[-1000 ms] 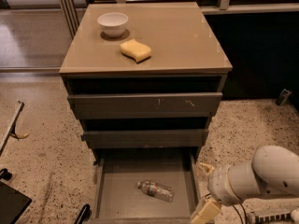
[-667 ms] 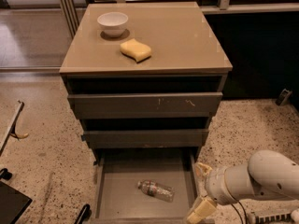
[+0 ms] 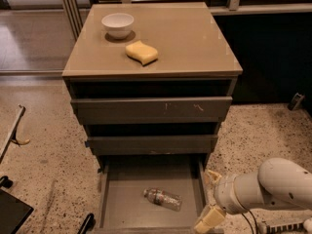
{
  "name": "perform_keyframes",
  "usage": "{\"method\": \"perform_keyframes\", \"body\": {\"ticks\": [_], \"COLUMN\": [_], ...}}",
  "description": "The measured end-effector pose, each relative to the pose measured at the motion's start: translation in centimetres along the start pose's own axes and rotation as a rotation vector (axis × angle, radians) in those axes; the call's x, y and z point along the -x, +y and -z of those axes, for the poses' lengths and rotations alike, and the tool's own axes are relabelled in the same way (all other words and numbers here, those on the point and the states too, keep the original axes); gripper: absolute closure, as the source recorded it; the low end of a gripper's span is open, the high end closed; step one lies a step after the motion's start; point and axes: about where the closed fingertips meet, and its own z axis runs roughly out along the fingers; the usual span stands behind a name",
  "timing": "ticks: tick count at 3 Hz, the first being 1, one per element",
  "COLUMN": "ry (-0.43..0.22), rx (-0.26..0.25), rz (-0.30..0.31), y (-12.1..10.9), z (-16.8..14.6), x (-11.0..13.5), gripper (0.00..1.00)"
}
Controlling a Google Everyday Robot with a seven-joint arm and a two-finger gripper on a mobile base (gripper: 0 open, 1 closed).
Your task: Pick water bottle from bottom drawer and place on counter
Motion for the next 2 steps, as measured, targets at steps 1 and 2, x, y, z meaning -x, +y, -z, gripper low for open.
{"method": "perform_keyframes", "body": {"ticks": [1, 2], "ry": [-0.015, -0.043], "rx": [-0.066, -0.116], "rz": [0.005, 0.037], "y": [-2.0, -5.5], "z": [-1.1, -3.6], "x": [-1.2, -3.0], "gripper": [0.0, 0.0]}}
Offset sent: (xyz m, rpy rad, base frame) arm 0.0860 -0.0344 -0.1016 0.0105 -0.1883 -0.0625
